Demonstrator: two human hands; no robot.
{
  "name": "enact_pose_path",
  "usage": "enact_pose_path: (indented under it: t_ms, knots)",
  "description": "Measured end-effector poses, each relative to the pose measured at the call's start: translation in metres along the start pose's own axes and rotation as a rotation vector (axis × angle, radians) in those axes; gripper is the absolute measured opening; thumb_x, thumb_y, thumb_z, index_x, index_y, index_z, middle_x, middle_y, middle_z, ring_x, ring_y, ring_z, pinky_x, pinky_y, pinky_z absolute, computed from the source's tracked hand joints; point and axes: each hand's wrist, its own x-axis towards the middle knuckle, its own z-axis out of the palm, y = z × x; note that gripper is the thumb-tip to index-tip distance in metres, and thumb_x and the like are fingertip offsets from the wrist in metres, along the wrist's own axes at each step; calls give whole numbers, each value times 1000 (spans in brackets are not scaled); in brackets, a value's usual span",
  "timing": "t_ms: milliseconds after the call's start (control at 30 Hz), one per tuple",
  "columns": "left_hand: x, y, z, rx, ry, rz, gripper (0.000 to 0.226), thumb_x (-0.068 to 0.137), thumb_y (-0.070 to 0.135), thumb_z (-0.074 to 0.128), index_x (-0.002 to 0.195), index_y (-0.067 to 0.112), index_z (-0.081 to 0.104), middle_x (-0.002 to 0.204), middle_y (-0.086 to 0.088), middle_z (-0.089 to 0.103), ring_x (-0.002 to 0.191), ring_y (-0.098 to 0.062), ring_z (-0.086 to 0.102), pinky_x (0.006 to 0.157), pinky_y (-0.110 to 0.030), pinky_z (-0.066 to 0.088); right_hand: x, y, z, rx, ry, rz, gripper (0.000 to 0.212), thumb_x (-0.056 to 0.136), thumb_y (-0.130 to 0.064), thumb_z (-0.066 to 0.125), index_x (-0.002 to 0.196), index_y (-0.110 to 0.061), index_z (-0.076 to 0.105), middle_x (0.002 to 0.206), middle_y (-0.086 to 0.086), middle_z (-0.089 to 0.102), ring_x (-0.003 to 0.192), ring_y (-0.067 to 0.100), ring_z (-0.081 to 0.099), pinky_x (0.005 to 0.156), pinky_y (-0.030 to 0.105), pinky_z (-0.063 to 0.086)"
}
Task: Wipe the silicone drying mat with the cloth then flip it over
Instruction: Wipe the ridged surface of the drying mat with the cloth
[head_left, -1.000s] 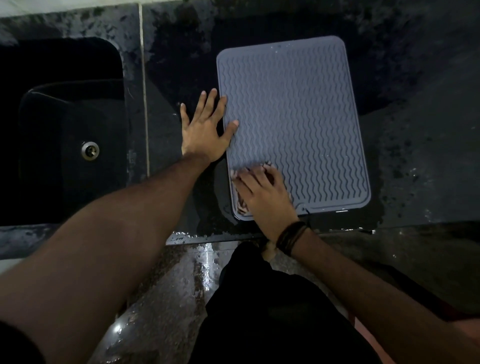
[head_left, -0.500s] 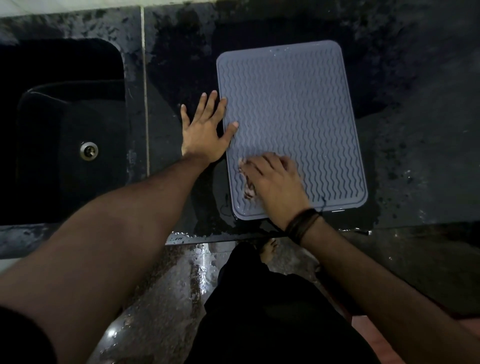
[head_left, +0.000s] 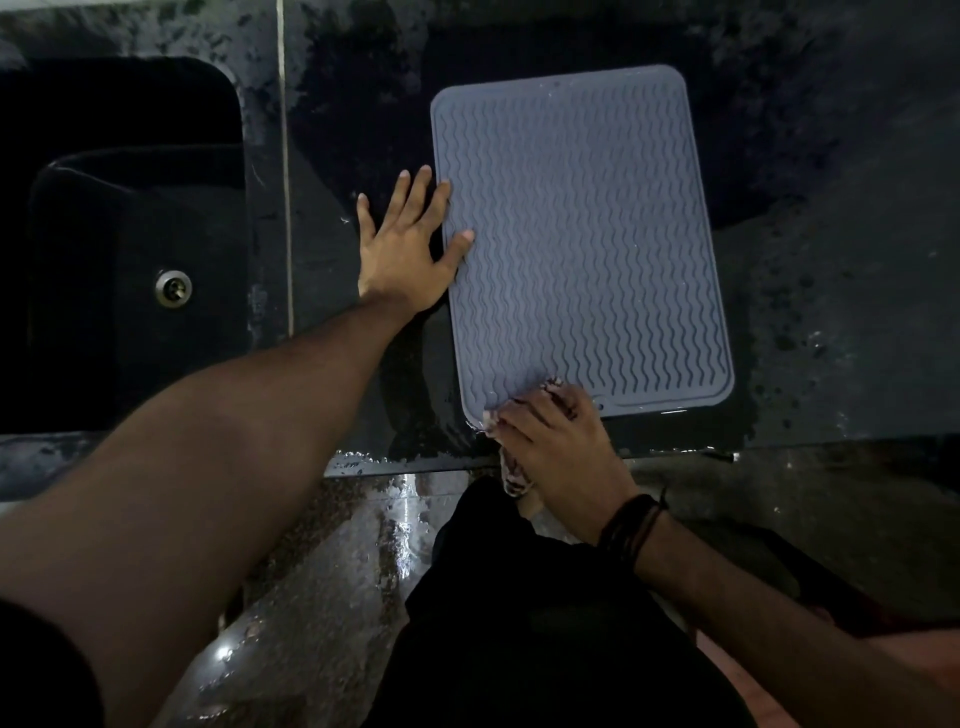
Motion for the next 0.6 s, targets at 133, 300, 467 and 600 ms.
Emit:
enact_pose_path:
  t_ms: [133,300,467,600]
  knots:
    - [1,0,0,-2,4,4,75,101,69,23,164,28,19,172,1,9,159,-19,1,124,-60,-10,-2,23,-20,38,62,148,49,81,-12,45,128,-21,56,126,0,57,123,28,50,107,54,29]
    - [0,0,0,10,1,0,75,102,69,24,164,28,19,172,1,9,159,-19,2,124,-61,-8,36,13,-32,96,135,202,54,80,-11,44,133,-20,52,134,2,52,127,27,44,108,51,27]
    - [0,0,0,6,6,6,74,102,69,24,164,28,19,172,1,10,159,-19,2,124,-60,-8,53,-12,-10,2,70,99,47,92,-22,49,137,-14,45,139,9,44,131,31,37,110,57,27]
    - [0,0,0,1,0,3,75,102,69,24,164,28,19,172,1,9,159,-18,1,124,-60,-9,23,-9,0,22,37,11,44,92,-16,48,136,-16,45,136,5,46,128,29,41,109,57,29]
